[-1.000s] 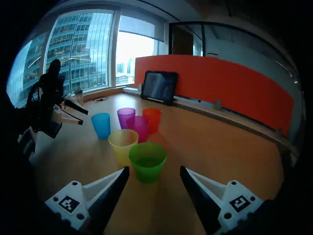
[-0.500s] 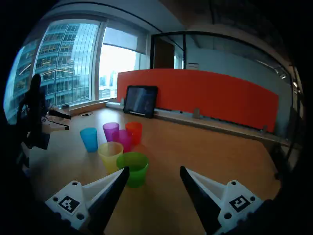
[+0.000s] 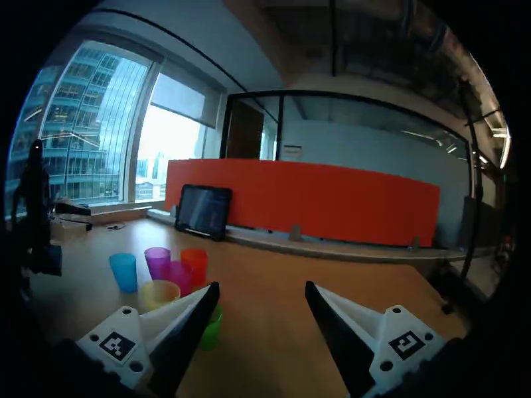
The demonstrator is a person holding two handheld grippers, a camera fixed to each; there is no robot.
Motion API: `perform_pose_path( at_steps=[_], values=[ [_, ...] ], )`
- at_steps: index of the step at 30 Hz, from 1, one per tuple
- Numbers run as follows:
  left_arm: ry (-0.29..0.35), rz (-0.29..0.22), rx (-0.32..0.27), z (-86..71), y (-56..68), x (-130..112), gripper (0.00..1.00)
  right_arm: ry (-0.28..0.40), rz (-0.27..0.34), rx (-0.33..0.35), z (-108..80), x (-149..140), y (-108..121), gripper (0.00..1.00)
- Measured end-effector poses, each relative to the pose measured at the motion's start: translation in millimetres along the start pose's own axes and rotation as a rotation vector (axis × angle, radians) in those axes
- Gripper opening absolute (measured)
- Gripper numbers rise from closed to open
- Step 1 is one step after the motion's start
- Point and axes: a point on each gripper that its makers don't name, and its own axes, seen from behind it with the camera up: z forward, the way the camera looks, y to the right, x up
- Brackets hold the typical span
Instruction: Pour water
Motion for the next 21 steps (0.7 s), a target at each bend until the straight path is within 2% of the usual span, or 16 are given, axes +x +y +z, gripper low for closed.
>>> perform_pose_path(
  at_steps=[12, 17, 21],
  values=[
    [0.084, -0.124, 0.084, -1.7, -7.7, 13, 0.94, 0.152, 0.080, -0.228, -11.3, 31, 38, 1.00],
    [0.094, -0.147, 0.126, -3.6, -12.3, 14, 0.94, 0.190, 0.116, -0.292, -18.2, 36, 48, 1.00],
    [0.095, -0.147, 0.160, -3.9, -17.3, 10, 0.94, 0.193, 0.119, -0.317, -19.8, 35, 51, 0.99]
  ],
)
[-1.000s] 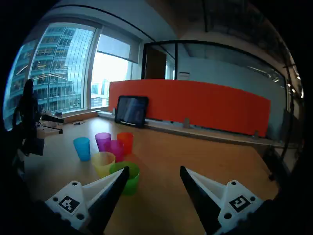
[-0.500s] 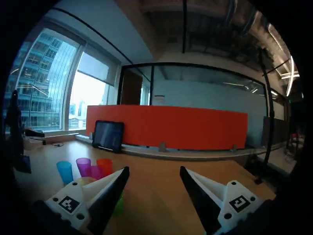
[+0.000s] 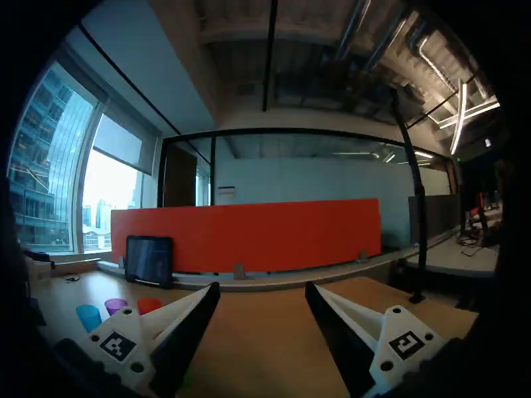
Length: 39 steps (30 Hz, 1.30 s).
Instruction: Pour water
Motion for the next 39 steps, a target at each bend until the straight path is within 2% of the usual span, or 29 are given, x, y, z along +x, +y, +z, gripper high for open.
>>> perform_pose_path(
  at_steps=[9, 20, 30, 39],
  values=[
    [0.018, 0.011, 0.044, 2.9, -5.7, -4, 0.94, -0.011, -0.039, -0.013, -4.7, -7, -1, 0.99],
    [0.046, 0.013, 0.060, 4.0, -7.6, -12, 0.94, -0.011, -0.023, -0.017, -7.2, -2, 2, 0.99],
    [0.049, 0.000, 0.075, 3.4, -21.7, -22, 0.94, -0.009, -0.026, -0.035, -9.0, 4, 5, 0.99],
    [0.046, -0.001, 0.084, 2.5, -31.4, -31, 0.94, -0.009, -0.042, -0.026, -9.1, 8, 0, 0.99]
  ],
)
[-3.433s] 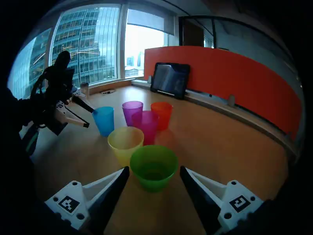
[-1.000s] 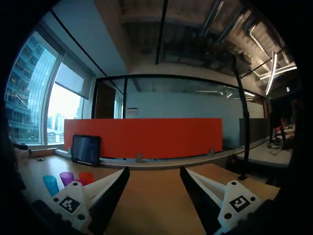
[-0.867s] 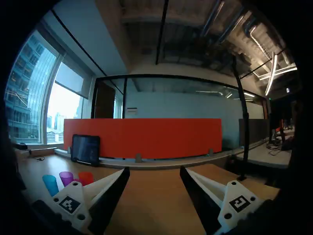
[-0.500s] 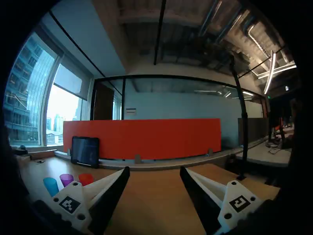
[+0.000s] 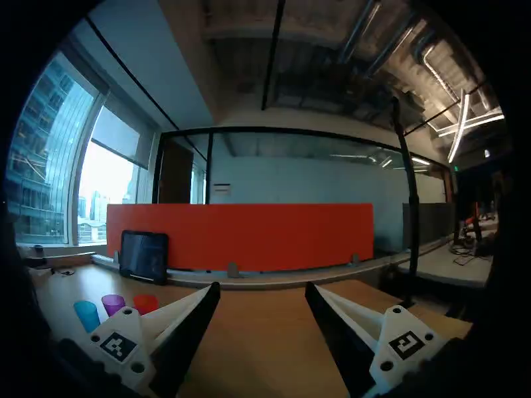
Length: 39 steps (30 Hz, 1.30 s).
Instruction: Pour water
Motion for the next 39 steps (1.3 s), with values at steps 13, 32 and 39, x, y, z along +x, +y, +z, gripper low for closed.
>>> perform_pose_path(
  at_steps=[13, 32, 39],
  values=[
    [-0.009, -0.044, -0.008, 3.3, -3.9, -11, 0.94, 0.002, -0.019, 0.017, 4.7, 8, -13, 0.99],
    [-0.043, -0.019, 0.010, 7.1, -10.7, -22, 0.94, 0.004, -0.034, 0.037, 8.3, 12, -26, 0.99],
    [-0.043, -0.017, 0.008, 7.6, -10.7, -23, 0.94, 0.007, -0.033, 0.049, 7.4, 13, -31, 0.99]
  ],
)
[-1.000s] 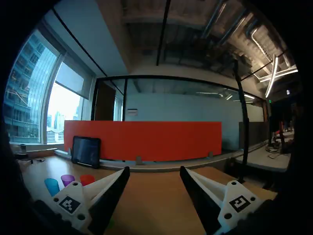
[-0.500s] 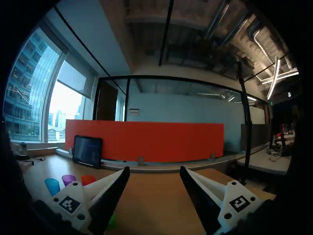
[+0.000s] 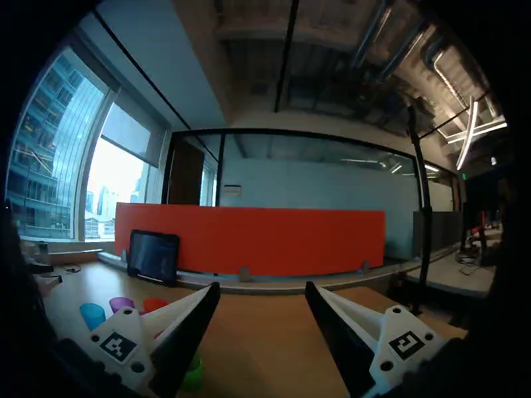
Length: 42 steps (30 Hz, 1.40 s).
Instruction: Pour water
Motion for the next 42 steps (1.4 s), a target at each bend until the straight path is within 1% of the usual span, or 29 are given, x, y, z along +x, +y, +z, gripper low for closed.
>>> perform_pose_path(
  at_steps=[12, 18, 23, 29, 36, 42],
  values=[
    [-0.001, 0.001, 0.000, -0.2, -0.6, 0, 0.94, 0.013, 0.017, 0.000, 1.5, -3, 6, 0.99],
    [-0.001, 0.001, 0.000, -0.2, -1.0, 0, 0.94, 0.018, 0.029, 0.005, 1.1, -11, 13, 0.99],
    [-0.002, 0.002, 0.000, -0.2, -1.0, 1, 0.94, 0.015, 0.041, 0.020, 0.9, -24, 14, 0.99],
    [-0.002, 0.002, 0.000, -0.3, -0.6, 0, 0.94, 0.009, 0.038, 0.026, 0.7, -41, 17, 0.99],
    [-0.002, 0.002, 0.000, -0.7, -1.0, 0, 0.94, -0.023, 0.042, 0.020, 1.6, -66, 23, 0.99],
    [-0.002, 0.002, 0.000, -0.1, -0.8, 0, 0.94, -0.049, 0.050, 0.009, 2.3, -82, 29, 0.99]
  ],
)
